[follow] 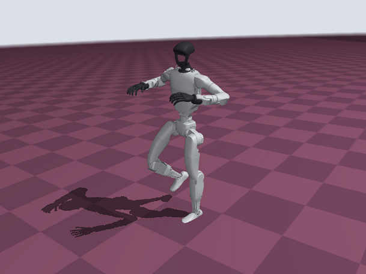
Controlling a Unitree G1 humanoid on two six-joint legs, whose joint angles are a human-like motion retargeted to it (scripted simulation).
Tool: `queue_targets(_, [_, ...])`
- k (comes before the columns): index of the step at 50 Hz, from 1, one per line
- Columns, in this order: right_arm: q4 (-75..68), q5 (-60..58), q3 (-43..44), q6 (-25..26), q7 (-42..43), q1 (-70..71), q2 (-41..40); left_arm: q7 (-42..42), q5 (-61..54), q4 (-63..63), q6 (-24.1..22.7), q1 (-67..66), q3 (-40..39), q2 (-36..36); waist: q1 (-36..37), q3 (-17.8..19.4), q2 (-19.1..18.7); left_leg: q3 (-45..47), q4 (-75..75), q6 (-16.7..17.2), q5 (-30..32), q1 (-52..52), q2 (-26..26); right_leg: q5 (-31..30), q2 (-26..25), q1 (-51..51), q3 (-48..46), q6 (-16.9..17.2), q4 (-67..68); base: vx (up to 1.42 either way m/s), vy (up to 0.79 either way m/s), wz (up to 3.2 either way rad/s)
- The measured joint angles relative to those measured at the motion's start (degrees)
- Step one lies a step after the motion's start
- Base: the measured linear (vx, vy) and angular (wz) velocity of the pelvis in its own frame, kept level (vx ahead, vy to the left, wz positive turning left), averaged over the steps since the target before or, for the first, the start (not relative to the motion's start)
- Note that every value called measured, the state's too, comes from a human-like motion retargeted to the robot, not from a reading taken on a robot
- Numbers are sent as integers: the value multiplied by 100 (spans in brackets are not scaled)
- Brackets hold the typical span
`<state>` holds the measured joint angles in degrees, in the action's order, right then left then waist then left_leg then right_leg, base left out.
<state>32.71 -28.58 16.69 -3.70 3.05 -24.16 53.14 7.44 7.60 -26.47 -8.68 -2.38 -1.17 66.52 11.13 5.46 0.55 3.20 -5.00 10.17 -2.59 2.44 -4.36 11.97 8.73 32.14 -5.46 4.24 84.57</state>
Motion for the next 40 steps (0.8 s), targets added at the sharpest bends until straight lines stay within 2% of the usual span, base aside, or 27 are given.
queue_targets(2, [236,112,409,-80,-32,-344,3,-113,-253,-234,-176,-295,-342,139,-73,73,-30,-283,0,55,-54,136,78,62,112,-385,-92,110,-429,14,-6,117])
queue_targets(5, [468,260,945,27,-230,-671,27,-22,-543,-462,-211,-655,-876,236,32,8,-41,-455,0,81,-53,35,177,-348,-36,-568,94,230,-1685,8,-8,77])
queue_targets(8, [680,273,1350,103,-99,-1016,18,-21,-844,-587,-338,-1179,-1446,233,-40,162,-43,-757,28,181,-152,252,349,-767,-68,-1758,52,575,-4232,16,-11,103])
queue_targets(10, [727,275,1594,58,-18,-1349,2,-40,-971,-582,-494,-1522,-1803,312,16,265,152,-874,58,188,-273,417,593,-837,69,-2615,-13,972,-5880,19,-16,60])
queue_targets(14, [636,430,1853,10,-56,-1341,-103,-195,-1018,-384,-553,-2067,-2512,359,395,257,217,-739,139,217,-371,476,637,-754,24,-3429,-39,1076,-7455,9,-21,-32])
queue_targets(15, [593,488,1913,-35,-76,-1257,-201,-250,-1008,-347,-540,-2214,-2680,299,509,211,153,-652,175,238,-393,465,548,-816,-78,-3499,-2,1076,-7646,7,-15,-58])
queue_targets(17, [538,479,1973,-69,-203,-1341,19,-150,-1256,-336,-478,-2544,-2913,240,555,-53,163,-609,341,-53,-345,255,654,-887,51,-3463,-11,1052,-7841,7,-5,-32])
queue_targets(20, [514,609,2205,-56,-79,-1399,205,-24,-1567,-362,-509,-2919,-3351,175,610,-158,126,-504,483,-89,-352,95,579,-997,-42,-3400,61,1076,-8000,3,-14,-29])
queue_targets(27, [504,833,2821,-101,25,-1633,478,112,-1531,-291,-589,-3304,-4132,392,218,57,52,-665,432,18,-352,230,482,-975,-145,-3670,-144,1076,-8155,3,-14,22])
queue_targets(38, [429,1000,3246,-170,6,-1860,604,-58,-1757,-230,-618,-3539,-4341,453,24,137,2,-617,438,64,-344,250,350,-954,-282,-3682,-113,1076,-8177,2,-9,-4])
queue_targets(40, [411,957,3238,-153,-31,-1900,604,-101,-1728,-205,-593,-3587,-4336,460,-2,-4,69,-621,440,22,-331,160,380,-941,-251,-3600,-112,1076,-8187,3,-2,-1])
